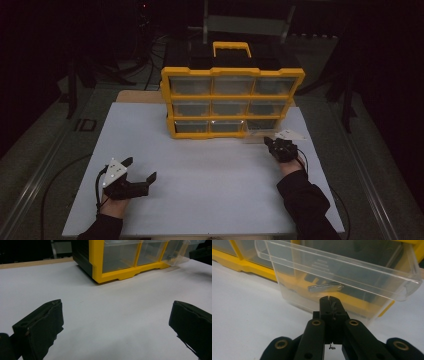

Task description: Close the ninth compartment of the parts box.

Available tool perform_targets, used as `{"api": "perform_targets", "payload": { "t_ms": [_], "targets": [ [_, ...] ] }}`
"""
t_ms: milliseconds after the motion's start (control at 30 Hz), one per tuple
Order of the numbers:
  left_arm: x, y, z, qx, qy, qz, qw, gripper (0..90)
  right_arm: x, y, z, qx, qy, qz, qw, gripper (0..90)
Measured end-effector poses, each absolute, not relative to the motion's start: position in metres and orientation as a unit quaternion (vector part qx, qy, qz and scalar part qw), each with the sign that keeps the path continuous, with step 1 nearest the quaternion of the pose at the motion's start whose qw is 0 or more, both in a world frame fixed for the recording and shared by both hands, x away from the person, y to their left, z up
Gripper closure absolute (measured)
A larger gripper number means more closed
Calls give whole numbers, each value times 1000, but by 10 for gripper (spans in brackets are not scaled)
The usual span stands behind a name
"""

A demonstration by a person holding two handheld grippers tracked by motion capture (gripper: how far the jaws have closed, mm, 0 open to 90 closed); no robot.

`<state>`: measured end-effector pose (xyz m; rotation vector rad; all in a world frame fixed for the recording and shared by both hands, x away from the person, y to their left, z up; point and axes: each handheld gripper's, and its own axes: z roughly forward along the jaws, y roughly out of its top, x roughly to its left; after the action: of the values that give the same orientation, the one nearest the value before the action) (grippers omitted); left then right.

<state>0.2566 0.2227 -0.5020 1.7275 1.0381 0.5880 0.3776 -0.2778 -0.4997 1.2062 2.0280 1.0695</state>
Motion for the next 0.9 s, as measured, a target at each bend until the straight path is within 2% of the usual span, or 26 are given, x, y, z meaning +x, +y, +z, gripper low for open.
{"api": "perform_targets", "payload": {
  "t_ms": [900],
  "targets": [
    [256, 223, -501, 714, 428, 244, 498, 1, 402, -273, -499, 457, 751, 392, 273, 900]
  ]
}}
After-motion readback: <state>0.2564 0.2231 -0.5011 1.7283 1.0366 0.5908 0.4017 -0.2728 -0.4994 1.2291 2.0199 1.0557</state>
